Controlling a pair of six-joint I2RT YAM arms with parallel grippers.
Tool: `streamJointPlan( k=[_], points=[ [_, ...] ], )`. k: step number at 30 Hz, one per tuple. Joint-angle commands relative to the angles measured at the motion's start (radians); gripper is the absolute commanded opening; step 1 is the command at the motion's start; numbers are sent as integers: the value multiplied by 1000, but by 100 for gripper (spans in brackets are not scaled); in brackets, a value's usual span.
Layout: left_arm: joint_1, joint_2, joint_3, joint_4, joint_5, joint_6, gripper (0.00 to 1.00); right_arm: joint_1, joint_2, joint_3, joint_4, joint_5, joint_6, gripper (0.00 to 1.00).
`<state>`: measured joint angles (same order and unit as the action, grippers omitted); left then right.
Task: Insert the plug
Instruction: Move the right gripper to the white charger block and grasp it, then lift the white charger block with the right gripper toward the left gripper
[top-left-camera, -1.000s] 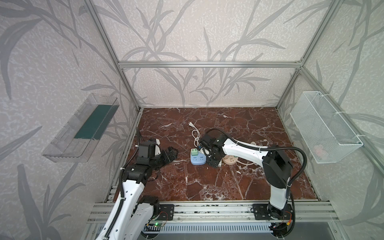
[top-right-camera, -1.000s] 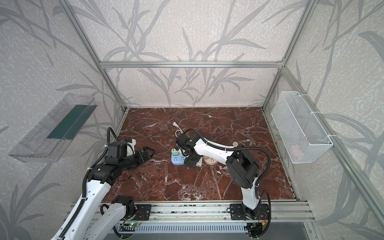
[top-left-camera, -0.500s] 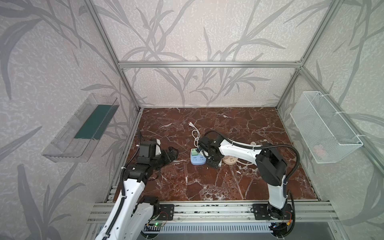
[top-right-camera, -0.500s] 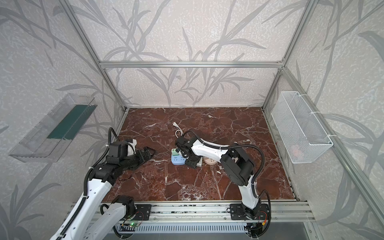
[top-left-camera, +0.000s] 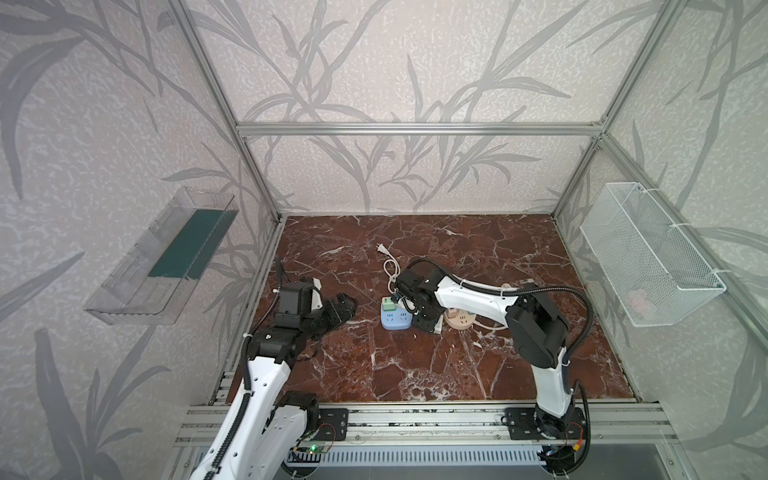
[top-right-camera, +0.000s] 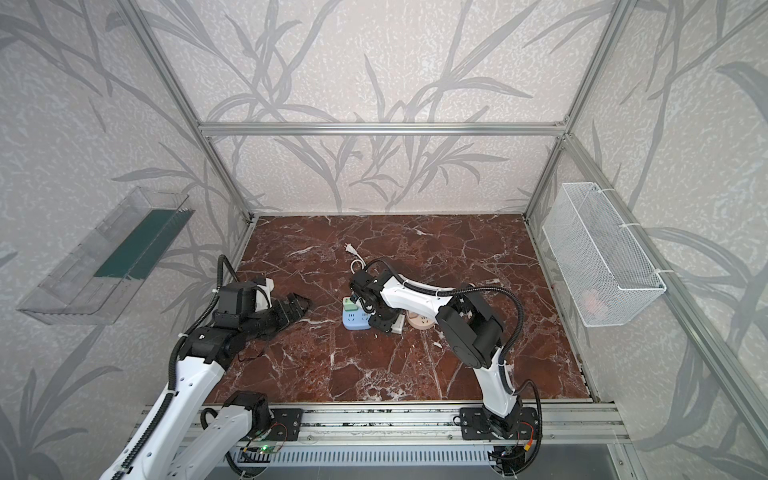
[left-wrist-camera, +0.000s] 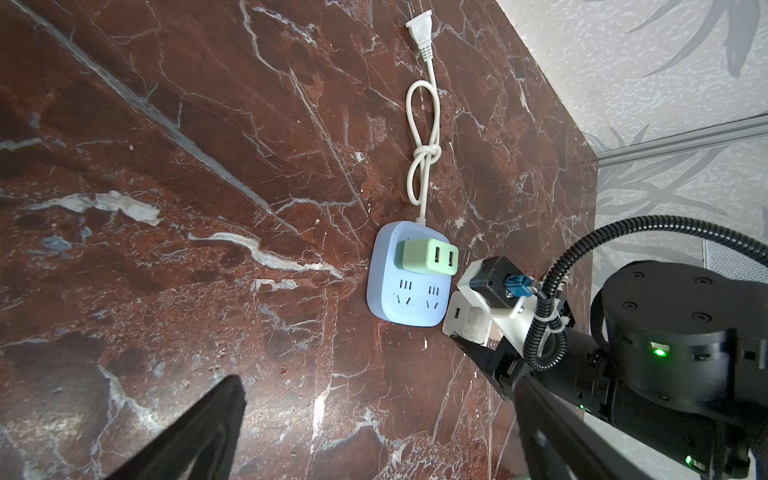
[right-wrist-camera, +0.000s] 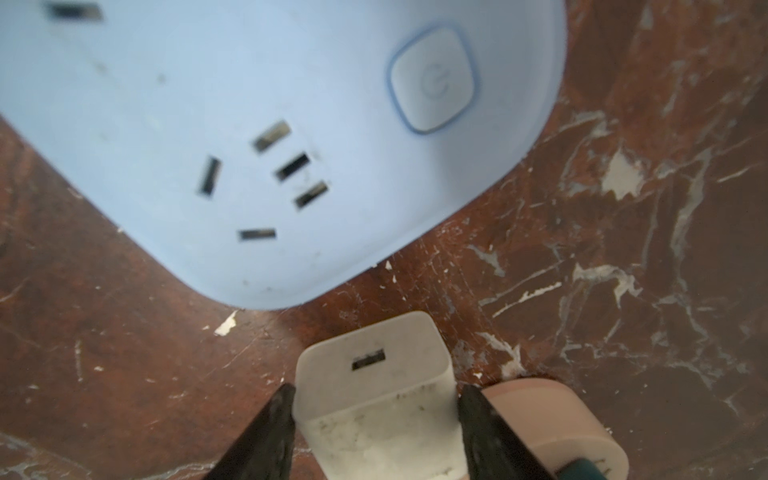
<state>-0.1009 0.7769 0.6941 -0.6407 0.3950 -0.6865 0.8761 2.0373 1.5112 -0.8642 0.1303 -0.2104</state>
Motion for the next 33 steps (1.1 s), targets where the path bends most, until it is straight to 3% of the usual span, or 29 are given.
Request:
streamJointPlan(
  k=[1, 10, 14, 16, 19, 25, 33],
  points=[
    [2, 0, -12, 12, 6, -7, 98, -8, 56, 6, -18, -21, 6, 62],
    [2, -1, -8, 10, 6, -10, 98, -17, 38, 12, -14, -31, 25, 61],
    [0, -1, -7, 10, 9, -13, 98, -31, 33, 21, -17, -98, 45, 46],
    [0, -1, -5, 10, 9, -13, 98, -34, 28, 21, -11, -121, 54, 33],
    [1, -1, 1, 8, 8, -14, 98, -35, 24, 39, -22, -133, 77, 0],
    [-1, -7, 13, 24, 10, -7, 98, -36, 8, 128, -90, -113, 216, 0],
    [-30, -113, 14, 155, 65, -12, 94, -35, -64, 415, -336, 76, 581, 0]
  ],
)
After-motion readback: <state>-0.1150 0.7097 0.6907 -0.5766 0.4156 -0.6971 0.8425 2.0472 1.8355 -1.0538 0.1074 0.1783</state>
